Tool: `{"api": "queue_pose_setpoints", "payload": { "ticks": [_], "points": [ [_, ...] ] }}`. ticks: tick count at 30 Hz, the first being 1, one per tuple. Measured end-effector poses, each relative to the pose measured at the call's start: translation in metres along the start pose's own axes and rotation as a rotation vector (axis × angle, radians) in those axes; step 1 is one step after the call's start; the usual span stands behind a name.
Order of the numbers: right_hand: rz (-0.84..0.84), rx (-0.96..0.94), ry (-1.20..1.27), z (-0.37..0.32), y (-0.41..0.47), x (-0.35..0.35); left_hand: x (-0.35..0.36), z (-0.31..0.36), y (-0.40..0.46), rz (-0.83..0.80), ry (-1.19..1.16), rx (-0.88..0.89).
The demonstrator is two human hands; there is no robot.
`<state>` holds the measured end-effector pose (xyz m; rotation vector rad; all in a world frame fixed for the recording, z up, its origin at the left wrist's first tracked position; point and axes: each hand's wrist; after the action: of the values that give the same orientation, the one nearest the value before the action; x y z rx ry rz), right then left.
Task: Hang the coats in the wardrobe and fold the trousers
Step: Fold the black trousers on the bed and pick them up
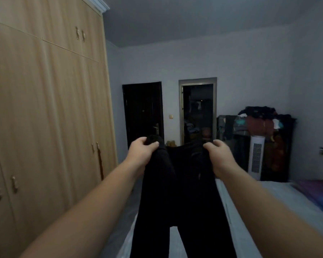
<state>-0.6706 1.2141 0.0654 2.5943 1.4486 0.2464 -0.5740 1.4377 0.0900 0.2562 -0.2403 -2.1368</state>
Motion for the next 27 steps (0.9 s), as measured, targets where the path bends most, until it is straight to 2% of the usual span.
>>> {"api": "queue_pose_setpoints", "payload": {
  "ticks": [3,5,9,15,17,21,22,24,26,27],
  "points": [
    [-0.111,-0.069,0.138,0.029,-0.032,0.025,0.032,-0.027,-0.023,-0.010,-0.006,0.053],
    [-0.134,-0.118,0.143,0.047,-0.056,0.039,0.049,-0.047,-0.037,-0.042,-0.055,0.082],
    [-0.154,-0.150,0.095,0.075,-0.086,0.049,0.066,-0.080,-0.057,-0.069,0.015,0.130],
    [-0.348,-0.144,0.190,0.103,-0.102,0.048,0.060,-0.105,-0.062,-0.282,0.114,0.081],
    [-0.378,-0.149,0.201,0.110,-0.101,0.048,0.060,-0.106,-0.063,-0.265,0.174,0.100],
    [-0.433,-0.174,0.137,0.111,-0.099,0.045,0.056,-0.104,-0.058,-0.119,0.120,0.206],
    [-0.425,-0.182,0.098,0.108,-0.099,0.039,0.050,-0.105,-0.056,-0.099,0.105,0.222],
    [-0.304,-0.213,0.026,0.103,-0.097,0.020,0.032,-0.108,-0.053,-0.111,0.051,0.233],
    [-0.160,-0.276,-0.082,0.097,-0.095,-0.003,0.013,-0.110,-0.053,-0.164,0.003,0.209],
    [-0.143,-0.293,-0.151,0.093,-0.093,-0.013,0.005,-0.110,-0.054,-0.201,-0.020,0.196]
  ]
}}
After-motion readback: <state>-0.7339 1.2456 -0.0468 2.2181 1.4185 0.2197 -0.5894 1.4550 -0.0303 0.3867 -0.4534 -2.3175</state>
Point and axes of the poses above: each hand's wrist, its own y-axis towards the middle knuckle, its own x-axis out of the palm, z = x × y, and after that the axes turned 14 degrees about -z, right-handed
